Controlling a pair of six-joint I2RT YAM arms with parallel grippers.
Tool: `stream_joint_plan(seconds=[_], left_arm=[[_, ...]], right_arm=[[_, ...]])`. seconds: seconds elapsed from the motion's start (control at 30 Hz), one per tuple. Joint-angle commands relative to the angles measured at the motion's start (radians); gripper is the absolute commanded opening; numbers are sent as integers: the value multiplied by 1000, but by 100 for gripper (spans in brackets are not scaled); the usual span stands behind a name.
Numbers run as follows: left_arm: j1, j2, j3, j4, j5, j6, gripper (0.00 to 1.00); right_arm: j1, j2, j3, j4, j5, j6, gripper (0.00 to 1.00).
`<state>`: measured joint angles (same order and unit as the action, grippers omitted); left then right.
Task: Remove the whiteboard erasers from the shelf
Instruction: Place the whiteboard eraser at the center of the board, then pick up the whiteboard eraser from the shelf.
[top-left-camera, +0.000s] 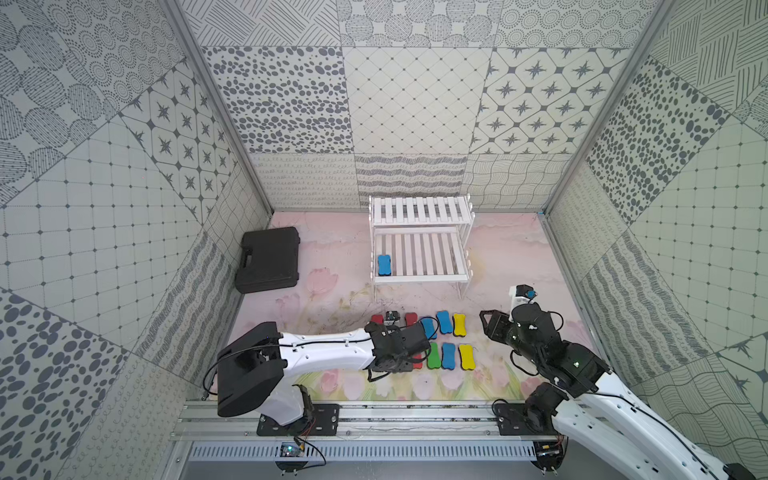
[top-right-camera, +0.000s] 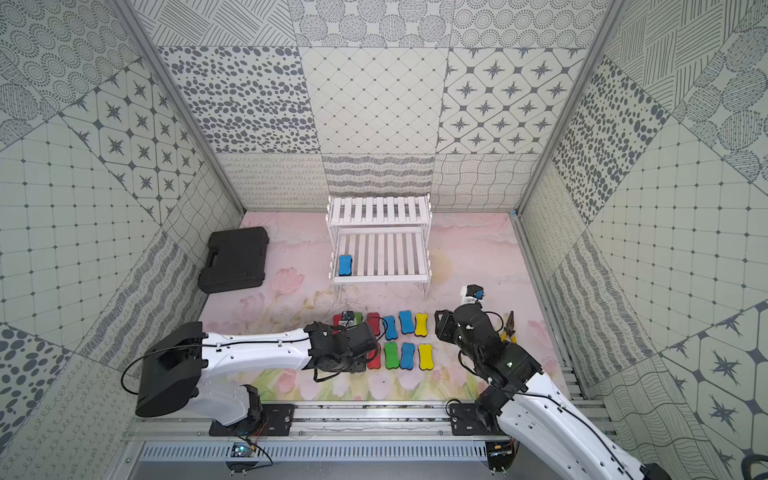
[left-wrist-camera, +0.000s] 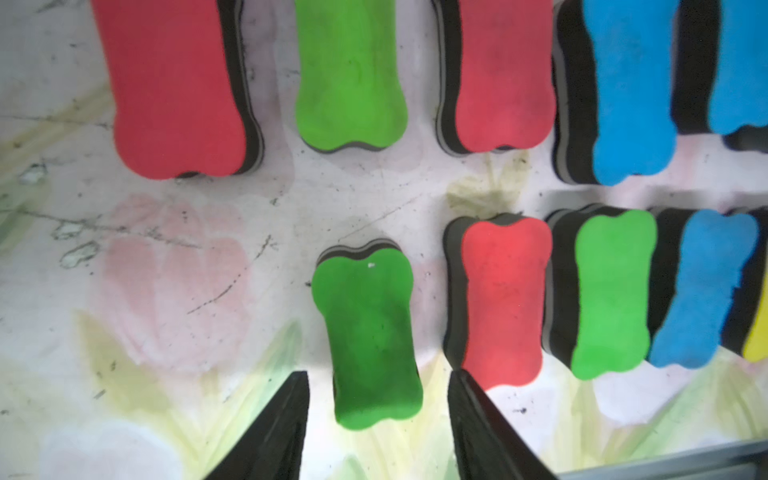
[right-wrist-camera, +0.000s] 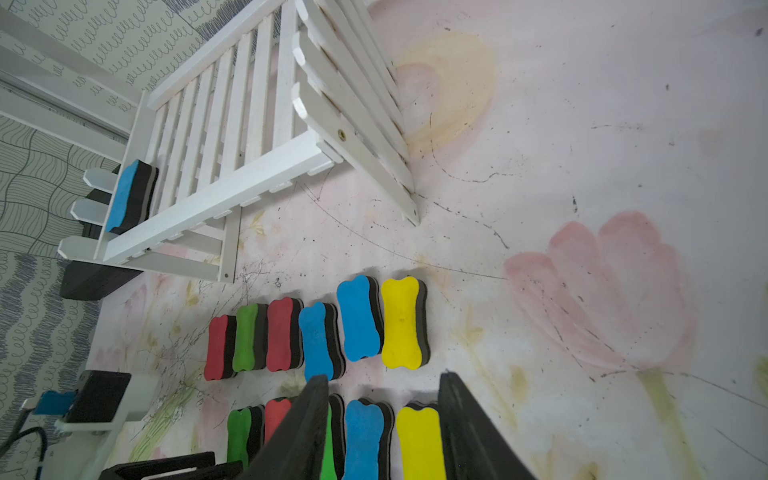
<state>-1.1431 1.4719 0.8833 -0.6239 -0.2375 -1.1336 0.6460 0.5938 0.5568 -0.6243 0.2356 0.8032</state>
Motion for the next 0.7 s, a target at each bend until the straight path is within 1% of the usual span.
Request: stream_joint_plan(seconds=[0.0, 0.1, 0.2, 0.37, 0.47, 0.57, 0.67], left_arm=[[-12, -100, 19, -165, -58, 0, 63], [17, -153, 82, -200, -97, 89, 67], [103, -165, 174, -220, -88, 205, 70], [255, -116, 321, -190, -73, 383, 73], [311, -67, 387, -135, -68, 455, 73], [333, -9, 441, -88, -70, 508, 73], [343, 37, 487, -43, -107, 560, 72]], right_arm=[[-5, -14, -11, 36, -7, -5, 47], [-4, -14, -11, 37, -9, -4, 47], [-5, -14, -11, 37, -10, -4, 47], [-6, -9, -11, 37, -4, -4, 47], [-6, 1, -9, 37, -2, -5, 47], [-6, 7, -5, 37, 1, -8, 47], [-7, 13, -2, 37, 2, -11, 47]])
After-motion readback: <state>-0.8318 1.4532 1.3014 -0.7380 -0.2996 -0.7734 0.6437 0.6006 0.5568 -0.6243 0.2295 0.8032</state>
